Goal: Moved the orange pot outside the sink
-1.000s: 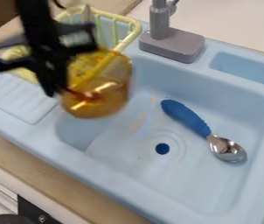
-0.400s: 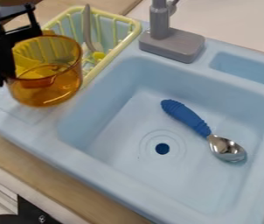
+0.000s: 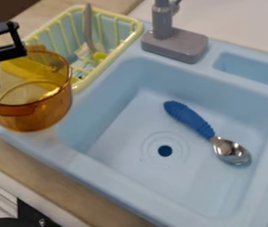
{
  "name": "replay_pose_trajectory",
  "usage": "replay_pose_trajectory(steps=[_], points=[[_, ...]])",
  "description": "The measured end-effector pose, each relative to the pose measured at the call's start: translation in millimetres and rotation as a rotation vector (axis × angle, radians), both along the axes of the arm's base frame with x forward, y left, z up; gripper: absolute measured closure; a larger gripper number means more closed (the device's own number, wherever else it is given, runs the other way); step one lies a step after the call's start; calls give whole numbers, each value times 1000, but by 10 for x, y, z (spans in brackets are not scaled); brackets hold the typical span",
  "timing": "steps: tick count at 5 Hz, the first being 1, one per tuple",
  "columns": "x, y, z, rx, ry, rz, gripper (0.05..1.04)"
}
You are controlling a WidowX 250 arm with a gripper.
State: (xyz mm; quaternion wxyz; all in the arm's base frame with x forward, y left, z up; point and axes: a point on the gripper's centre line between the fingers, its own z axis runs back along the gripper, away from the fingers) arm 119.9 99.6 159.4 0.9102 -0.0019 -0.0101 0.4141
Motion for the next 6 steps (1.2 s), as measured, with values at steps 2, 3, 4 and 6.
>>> replay_pose_trajectory(steps=[2,3,4,6], points=[[142,-46,-253,39,48,-26,1028],[170,-74,-254,46,51,-45,1028],[153,-82,-237,29,34,-45,1013],[121,77,-187,30,30,25,630]])
